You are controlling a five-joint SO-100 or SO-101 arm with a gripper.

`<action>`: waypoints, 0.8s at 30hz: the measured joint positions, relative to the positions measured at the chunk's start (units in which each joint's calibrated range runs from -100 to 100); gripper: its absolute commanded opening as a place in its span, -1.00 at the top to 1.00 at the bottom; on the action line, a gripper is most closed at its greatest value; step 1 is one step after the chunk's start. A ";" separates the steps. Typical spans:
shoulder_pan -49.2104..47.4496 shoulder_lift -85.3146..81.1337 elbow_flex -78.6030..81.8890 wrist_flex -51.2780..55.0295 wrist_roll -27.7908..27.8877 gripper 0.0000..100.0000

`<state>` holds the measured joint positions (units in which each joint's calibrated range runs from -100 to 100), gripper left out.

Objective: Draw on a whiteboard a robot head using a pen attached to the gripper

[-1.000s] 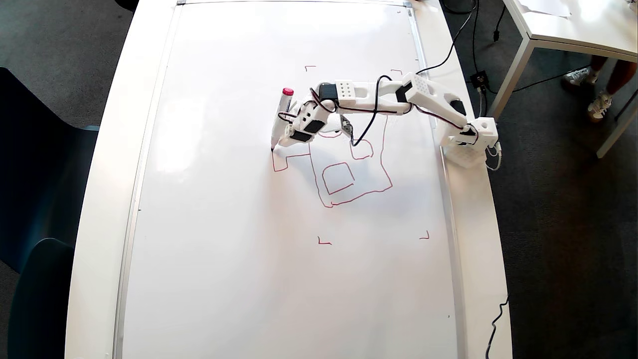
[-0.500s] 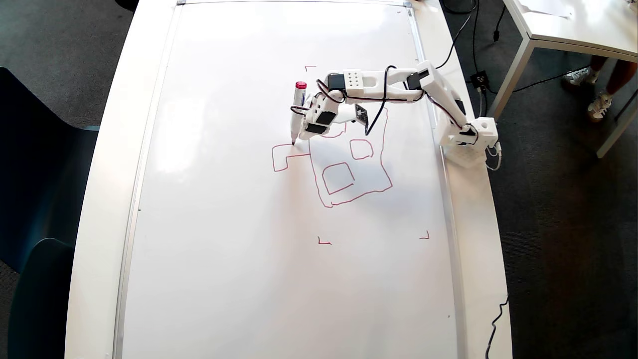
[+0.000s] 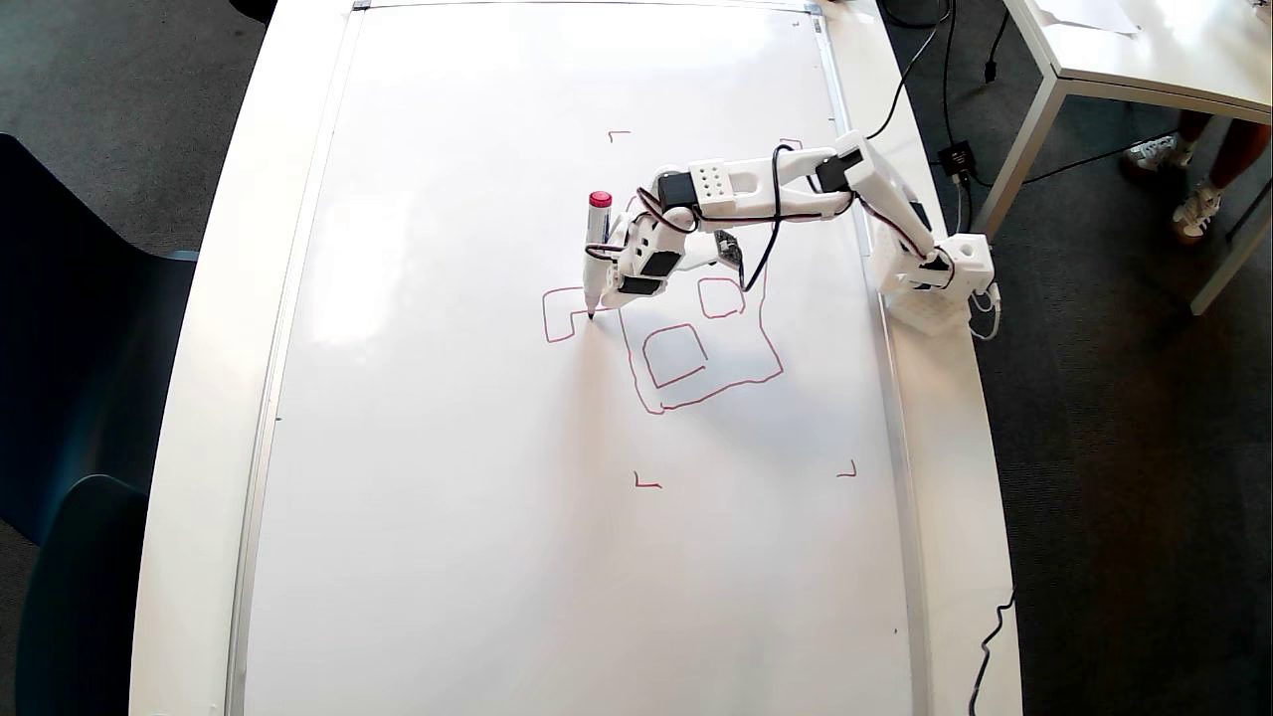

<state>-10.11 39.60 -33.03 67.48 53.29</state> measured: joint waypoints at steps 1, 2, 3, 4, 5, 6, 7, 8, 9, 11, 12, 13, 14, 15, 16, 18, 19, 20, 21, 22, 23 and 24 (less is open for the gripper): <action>0.00 0.08 -1.46 0.08 0.00 0.99; -0.15 0.25 -2.74 0.59 0.00 0.99; -0.15 0.25 -3.11 0.76 0.00 0.99; -0.23 0.42 -4.39 1.69 0.00 0.99; -0.08 0.51 -6.12 1.77 0.00 0.99; 0.30 0.51 -7.77 1.86 0.00 0.99; 1.21 -0.34 -10.23 1.86 0.00 0.99; 1.81 -0.76 -10.96 1.86 0.00 0.99; 2.41 -1.78 -11.42 1.86 0.00 0.99; 3.70 -5.17 -11.51 1.86 0.00 0.99; 4.98 -9.32 -11.06 1.86 0.00 0.99; 5.58 -11.01 -10.96 1.86 -0.05 0.99; 5.96 -12.79 -9.59 2.03 -0.53 0.99; 6.26 -15.33 -6.76 2.03 -1.16 0.99; 6.41 -19.99 -1.19 2.11 -3.01 0.99; 6.33 -24.14 2.83 1.86 -4.70 0.99; 6.33 -27.19 6.58 1.86 -6.50 0.99; 6.33 -30.66 10.69 1.86 -8.61 0.99; 6.71 -37.10 17.54 1.86 -12.26 0.99; 6.86 -40.07 19.83 1.86 -13.53 0.99; 6.86 -42.61 22.11 1.86 -14.85 0.99; 6.71 -45.83 25.49 1.86 -16.75 0.99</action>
<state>-3.39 -6.23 -7.54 69.34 36.54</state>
